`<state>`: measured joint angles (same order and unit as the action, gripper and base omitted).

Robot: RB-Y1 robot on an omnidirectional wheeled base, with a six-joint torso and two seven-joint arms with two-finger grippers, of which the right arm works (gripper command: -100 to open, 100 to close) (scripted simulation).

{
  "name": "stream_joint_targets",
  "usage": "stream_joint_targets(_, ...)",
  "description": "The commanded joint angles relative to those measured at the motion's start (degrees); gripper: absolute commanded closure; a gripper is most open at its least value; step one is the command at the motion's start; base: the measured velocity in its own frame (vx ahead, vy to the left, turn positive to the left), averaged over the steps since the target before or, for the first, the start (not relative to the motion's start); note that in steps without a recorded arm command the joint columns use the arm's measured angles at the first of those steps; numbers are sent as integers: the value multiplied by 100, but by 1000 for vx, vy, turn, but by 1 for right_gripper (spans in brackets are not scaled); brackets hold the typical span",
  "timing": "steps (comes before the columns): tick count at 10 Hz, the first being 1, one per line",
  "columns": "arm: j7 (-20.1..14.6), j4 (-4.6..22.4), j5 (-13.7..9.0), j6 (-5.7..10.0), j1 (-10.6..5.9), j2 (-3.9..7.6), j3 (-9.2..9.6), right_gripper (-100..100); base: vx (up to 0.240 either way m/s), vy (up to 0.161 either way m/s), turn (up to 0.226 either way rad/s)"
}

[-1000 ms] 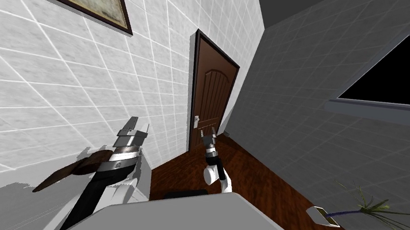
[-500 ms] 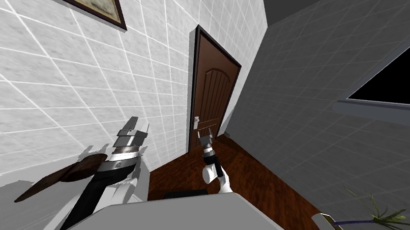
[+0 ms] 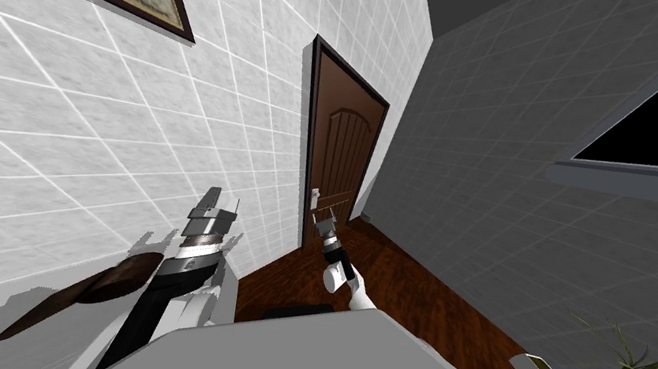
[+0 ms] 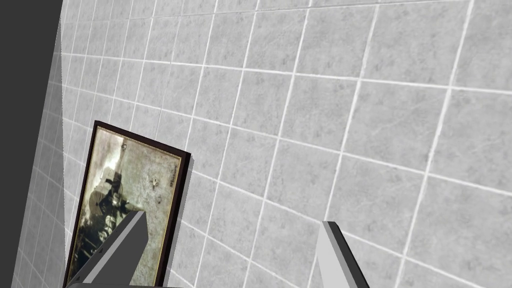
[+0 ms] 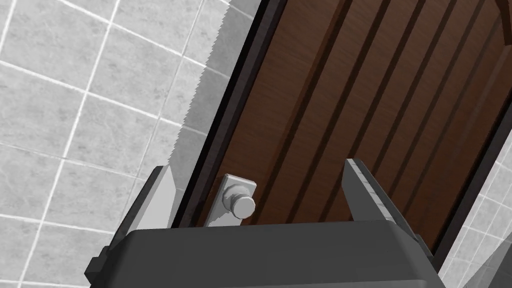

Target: Pull the door open

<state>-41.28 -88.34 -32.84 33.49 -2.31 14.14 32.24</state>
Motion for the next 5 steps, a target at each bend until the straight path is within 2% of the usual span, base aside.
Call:
stream_joint_targets(1, -286, 242, -183, -35, -201, 80, 162, -100, 86, -15, 25)
stream_joint_targets(3, -644, 548, -398, -51, -435, 187, 370, -100, 96, -21, 22)
stream_joint_targets(4, -688, 548, -398, -51, -435, 187, 370, -100, 71, -26, 11)
stream_joint_targets(5, -870, 700, -506, -60, -552, 241, 475, -100, 69, -24, 10)
